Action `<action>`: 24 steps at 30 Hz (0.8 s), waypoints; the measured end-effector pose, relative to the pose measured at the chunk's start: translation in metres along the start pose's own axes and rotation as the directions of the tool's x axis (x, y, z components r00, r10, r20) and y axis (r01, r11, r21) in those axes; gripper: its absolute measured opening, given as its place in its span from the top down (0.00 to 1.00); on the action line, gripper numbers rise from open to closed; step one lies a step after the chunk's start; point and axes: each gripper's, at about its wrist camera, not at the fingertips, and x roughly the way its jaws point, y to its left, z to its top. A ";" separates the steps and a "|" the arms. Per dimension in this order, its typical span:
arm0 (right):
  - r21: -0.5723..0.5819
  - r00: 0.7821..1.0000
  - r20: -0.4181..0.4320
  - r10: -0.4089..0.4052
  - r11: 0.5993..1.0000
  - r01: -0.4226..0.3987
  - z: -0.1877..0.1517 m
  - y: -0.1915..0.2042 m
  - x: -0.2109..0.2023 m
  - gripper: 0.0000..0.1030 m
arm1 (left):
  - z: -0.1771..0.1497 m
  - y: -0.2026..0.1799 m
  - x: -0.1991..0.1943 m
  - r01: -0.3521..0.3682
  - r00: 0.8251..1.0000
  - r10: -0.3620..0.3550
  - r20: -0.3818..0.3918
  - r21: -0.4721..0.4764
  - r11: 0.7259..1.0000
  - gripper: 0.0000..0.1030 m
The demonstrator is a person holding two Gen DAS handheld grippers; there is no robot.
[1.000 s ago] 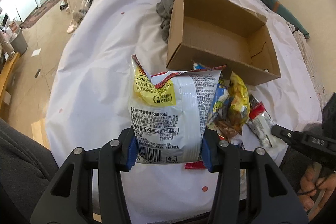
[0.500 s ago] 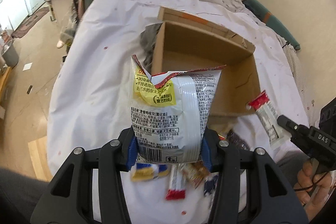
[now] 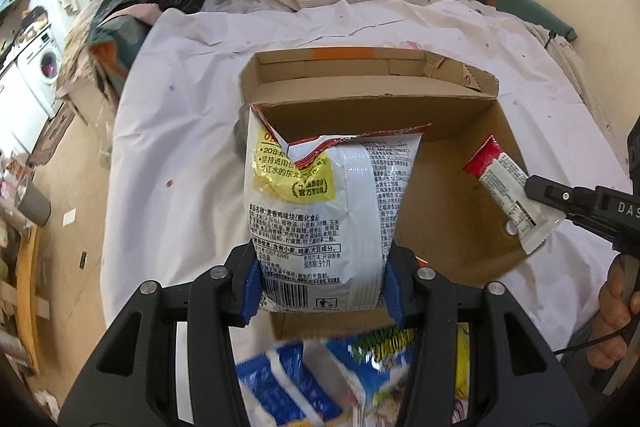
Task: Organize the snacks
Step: 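Carry the white chip bag into the box with the left gripper while the right gripper grasps a red-white bar, then open both grippers to drop the chip bag and bar into the box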
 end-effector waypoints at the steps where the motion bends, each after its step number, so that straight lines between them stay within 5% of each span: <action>1: 0.006 1.000 -0.004 -0.001 1.000 0.001 -0.001 -0.002 0.004 0.86 | 0.000 -0.005 0.005 -0.019 1.000 0.018 0.018 0.022 1.000 0.57; 6: -0.064 0.999 -0.006 -0.047 0.997 0.046 -0.004 -0.001 0.019 0.86 | -0.003 -0.016 0.030 -0.013 1.000 0.012 0.018 0.075 0.997 0.56; 13: -0.061 0.997 -0.017 -0.076 0.995 0.075 0.000 -0.009 0.031 0.86 | -0.006 -0.006 0.050 0.041 0.997 -0.042 -0.062 -0.006 0.999 0.56; 24: -0.118 0.995 -0.048 -0.092 0.989 0.085 -0.004 0.001 0.044 0.85 | -0.006 -0.004 0.049 0.050 0.996 -0.053 -0.071 -0.045 0.998 0.56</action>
